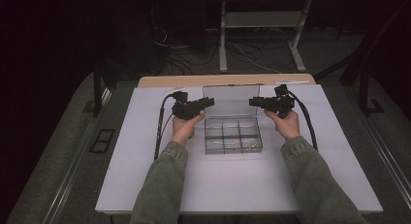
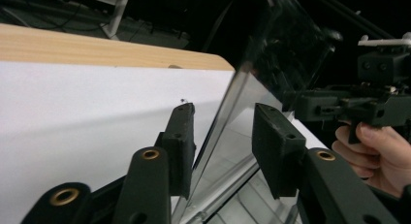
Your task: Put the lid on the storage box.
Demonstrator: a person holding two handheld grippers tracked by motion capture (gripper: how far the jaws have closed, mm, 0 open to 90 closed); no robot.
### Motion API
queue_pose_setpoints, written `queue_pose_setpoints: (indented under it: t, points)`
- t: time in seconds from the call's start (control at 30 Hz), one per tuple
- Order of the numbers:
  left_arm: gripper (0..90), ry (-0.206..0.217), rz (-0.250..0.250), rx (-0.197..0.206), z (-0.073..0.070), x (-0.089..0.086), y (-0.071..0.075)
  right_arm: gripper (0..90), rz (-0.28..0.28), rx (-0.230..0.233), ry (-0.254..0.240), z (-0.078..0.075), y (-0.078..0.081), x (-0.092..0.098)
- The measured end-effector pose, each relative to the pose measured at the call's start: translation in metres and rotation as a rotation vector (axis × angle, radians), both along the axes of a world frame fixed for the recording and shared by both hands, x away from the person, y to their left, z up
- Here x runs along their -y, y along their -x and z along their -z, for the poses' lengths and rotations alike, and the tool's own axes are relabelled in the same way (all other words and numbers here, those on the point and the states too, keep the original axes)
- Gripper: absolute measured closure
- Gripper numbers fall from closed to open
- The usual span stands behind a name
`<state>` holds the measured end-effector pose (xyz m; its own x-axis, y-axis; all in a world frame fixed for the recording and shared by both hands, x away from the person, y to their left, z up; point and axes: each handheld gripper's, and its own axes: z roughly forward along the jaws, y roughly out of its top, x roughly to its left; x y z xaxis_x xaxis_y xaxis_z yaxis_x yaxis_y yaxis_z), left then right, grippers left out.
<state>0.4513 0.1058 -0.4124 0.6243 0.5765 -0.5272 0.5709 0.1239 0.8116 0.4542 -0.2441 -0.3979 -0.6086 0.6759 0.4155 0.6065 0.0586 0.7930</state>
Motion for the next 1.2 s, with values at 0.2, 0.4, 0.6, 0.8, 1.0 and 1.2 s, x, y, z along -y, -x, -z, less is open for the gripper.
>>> queue_pose_setpoints:
  t: [0.2, 0.4, 0.6, 0.8, 1.0, 1.2]
  points:
    - [51.9, 0.017, 0.015, 0.053, -0.015, -0.001, 0.011, 63.5, -0.003, 0.038, 0.022, -0.001, 0.015, 0.002]
    - [52.6, 0.013, 0.036, 0.098, -0.016, -0.002, 0.027, 61.5, -0.010, 0.050, 0.028, 0.000, 0.025, 0.005]
    - [50.2, 0.003, 0.056, 0.131, -0.013, -0.003, 0.038, 49.3, -0.027, 0.056, 0.049, -0.008, 0.035, 0.006]
    - [48.8, -0.032, 0.071, 0.171, -0.011, -0.003, 0.048, 42.8, -0.061, 0.102, 0.046, -0.030, 0.055, 0.008]
    - [47.1, -0.075, 0.079, 0.211, -0.009, -0.003, 0.058, 42.1, -0.089, 0.163, 0.039, -0.050, 0.072, 0.009]
    - [46.0, -0.118, 0.087, 0.248, -0.007, -0.003, 0.067, 43.8, -0.110, 0.151, 0.008, -0.056, 0.075, 0.005]
